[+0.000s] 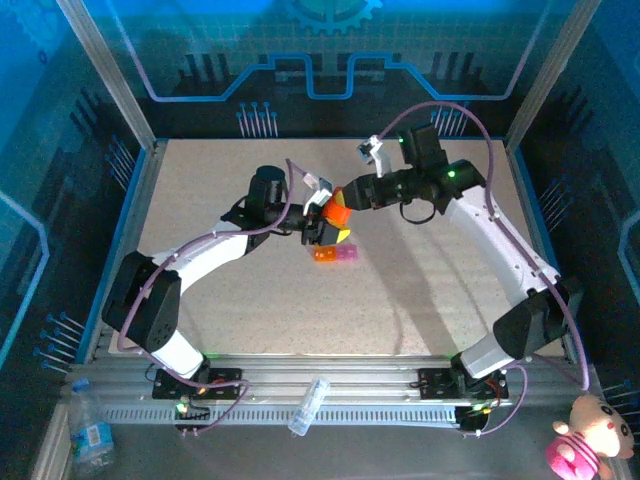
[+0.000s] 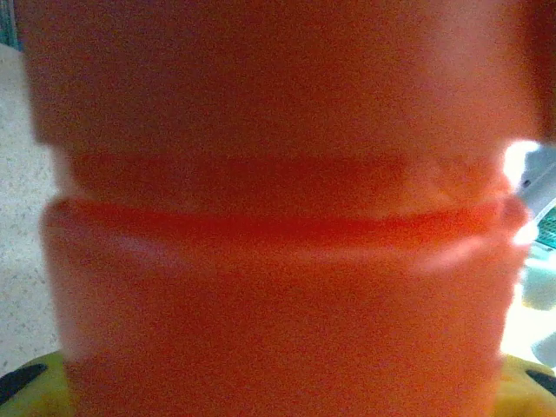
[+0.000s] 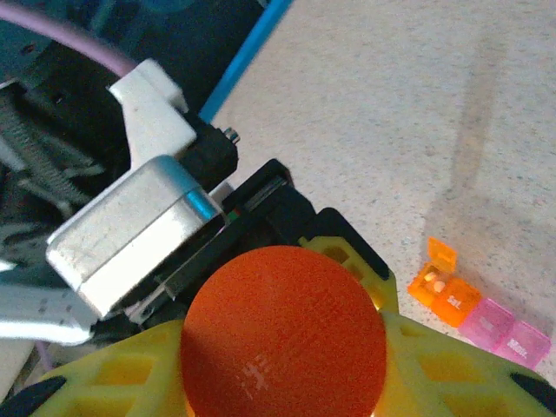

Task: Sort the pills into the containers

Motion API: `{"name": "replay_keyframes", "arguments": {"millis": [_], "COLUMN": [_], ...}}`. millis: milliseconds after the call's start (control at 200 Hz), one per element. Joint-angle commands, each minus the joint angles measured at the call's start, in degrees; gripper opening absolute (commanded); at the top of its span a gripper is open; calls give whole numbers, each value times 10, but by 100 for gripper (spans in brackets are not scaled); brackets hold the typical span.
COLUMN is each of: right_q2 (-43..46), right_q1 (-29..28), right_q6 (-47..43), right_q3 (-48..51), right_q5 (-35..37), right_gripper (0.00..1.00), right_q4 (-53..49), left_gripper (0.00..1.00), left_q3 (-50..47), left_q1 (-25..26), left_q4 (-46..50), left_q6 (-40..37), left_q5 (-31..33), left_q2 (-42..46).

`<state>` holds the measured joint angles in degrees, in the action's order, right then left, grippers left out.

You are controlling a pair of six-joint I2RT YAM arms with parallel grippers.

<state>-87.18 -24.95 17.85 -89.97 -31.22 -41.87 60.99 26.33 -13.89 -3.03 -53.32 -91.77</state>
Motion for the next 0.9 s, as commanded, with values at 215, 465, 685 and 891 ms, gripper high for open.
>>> {"name": "replay_keyframes", "arguments": {"millis": [215,465,685,891], "right_q2": [26,85,109,109], "right_q1": [-10,79,94,93], "right_q6": [147,103,69,64], "right_q3": [75,103,124,147], "right_q5": [87,3,-37,-83], "right_gripper": [31,35,47,49], "right_q4": [38,74,100,145], "left_gripper": [0,0,0,0], "left_q3": [17,17,16,16], "left_q1": [13,14,13,13], "left_q4": [-65,-79,-103,-118], "left_q6": [-19,-10,12,27], "left_q5": [36,23,9,-2], "left_q2": [10,11,8,5]}}
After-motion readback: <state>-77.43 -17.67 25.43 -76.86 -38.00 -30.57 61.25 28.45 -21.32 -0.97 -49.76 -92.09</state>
